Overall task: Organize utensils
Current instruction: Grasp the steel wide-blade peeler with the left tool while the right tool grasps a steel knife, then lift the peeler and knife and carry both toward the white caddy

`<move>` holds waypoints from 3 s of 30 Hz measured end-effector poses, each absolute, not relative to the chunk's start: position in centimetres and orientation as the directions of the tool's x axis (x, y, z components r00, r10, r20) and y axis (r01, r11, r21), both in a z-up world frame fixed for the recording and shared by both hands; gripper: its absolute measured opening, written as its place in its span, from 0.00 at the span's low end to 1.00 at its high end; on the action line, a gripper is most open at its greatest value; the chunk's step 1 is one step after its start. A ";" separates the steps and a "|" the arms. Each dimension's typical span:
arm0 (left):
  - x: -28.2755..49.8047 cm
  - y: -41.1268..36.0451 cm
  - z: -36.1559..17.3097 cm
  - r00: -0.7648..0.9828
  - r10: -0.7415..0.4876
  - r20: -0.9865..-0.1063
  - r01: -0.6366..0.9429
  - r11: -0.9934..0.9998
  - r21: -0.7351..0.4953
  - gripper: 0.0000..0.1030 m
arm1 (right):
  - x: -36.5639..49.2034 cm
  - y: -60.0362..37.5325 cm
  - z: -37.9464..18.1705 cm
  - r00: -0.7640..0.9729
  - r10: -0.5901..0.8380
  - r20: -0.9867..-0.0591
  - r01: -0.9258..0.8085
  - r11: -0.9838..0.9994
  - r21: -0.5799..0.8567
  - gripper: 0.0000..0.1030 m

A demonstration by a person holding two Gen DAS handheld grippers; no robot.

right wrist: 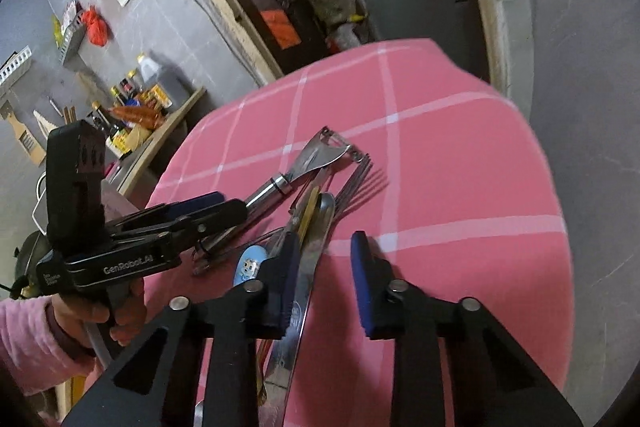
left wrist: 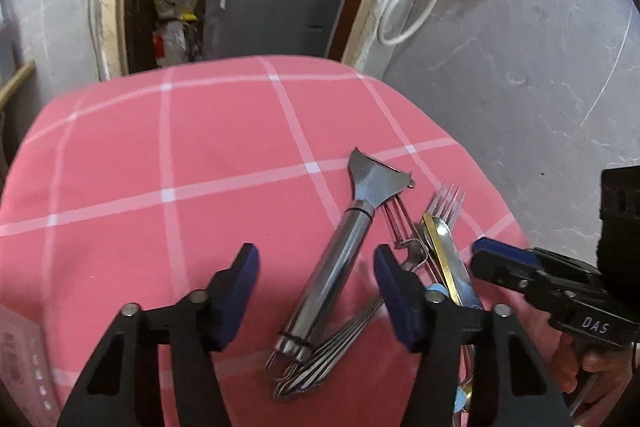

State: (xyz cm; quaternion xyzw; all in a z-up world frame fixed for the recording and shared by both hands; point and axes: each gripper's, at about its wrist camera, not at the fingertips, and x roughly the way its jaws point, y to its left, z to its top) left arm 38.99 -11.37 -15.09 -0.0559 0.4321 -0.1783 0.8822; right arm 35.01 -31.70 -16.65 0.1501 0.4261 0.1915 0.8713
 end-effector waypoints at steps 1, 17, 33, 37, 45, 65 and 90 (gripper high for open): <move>39.3 -11.4 -15.3 0.552 -0.372 -0.746 0.267 0.927 -0.264 0.46 | 35.3 -31.5 -16.8 0.553 0.468 -0.689 -0.211 0.879 0.428 0.18; 39.8 -13.5 -15.1 0.468 -0.335 -0.817 0.327 0.925 -0.192 0.23 | 36.8 -30.5 -18.2 0.448 0.529 -0.721 -0.160 0.841 0.517 0.04; 34.1 -10.8 -14.4 0.341 -0.389 -0.856 0.170 0.921 -0.351 0.18 | 31.8 -32.8 -18.0 0.460 0.509 -0.727 -0.070 0.837 0.542 0.02; 35.9 -10.8 -14.5 0.289 -0.390 -0.874 0.166 0.920 -0.356 0.19 | 32.8 -32.7 -18.0 0.419 0.520 -0.744 -0.102 0.841 0.531 0.03; 38.6 -11.3 -15.1 0.243 -0.398 -0.885 0.166 0.916 -0.366 0.33 | 33.9 -32.3 -17.8 0.349 0.536 -0.768 -0.178 0.843 0.508 0.04; 37.0 -10.2 -15.2 0.293 -0.415 -0.861 0.107 0.909 -0.402 0.17 | 33.1 -30.5 -16.1 0.367 0.457 -0.810 -0.238 0.888 0.393 0.03; 26.7 2.4 3.4 0.794 -0.422 -0.438 0.199 0.861 -0.468 0.17 | 26.5 -23.3 5.6 0.826 0.444 -0.347 -0.298 0.867 0.400 0.02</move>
